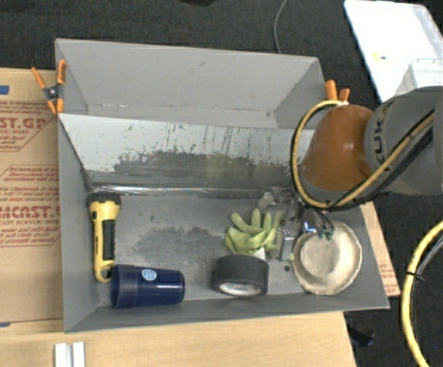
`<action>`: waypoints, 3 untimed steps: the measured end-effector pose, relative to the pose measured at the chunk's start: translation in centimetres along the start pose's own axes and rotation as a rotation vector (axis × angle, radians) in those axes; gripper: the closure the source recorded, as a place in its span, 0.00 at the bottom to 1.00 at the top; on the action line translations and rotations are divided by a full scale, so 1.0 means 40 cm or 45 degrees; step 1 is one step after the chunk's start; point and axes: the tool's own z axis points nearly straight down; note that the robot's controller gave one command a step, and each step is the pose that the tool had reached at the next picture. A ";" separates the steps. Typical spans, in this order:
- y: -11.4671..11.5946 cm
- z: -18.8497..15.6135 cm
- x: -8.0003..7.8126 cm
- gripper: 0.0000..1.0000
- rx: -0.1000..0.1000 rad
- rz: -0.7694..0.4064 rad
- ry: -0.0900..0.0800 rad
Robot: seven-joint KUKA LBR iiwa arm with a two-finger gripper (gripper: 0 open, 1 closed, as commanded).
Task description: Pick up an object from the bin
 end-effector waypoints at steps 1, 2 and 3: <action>0.033 0.001 0.052 0.00 0.000 -0.004 0.000; 0.021 0.004 0.017 0.00 -0.001 -0.023 0.006; 0.025 -0.102 0.033 0.00 -0.003 -0.358 0.006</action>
Offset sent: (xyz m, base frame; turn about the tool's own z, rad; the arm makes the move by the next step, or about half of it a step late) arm 0.0250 -0.0002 -0.0017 -0.0437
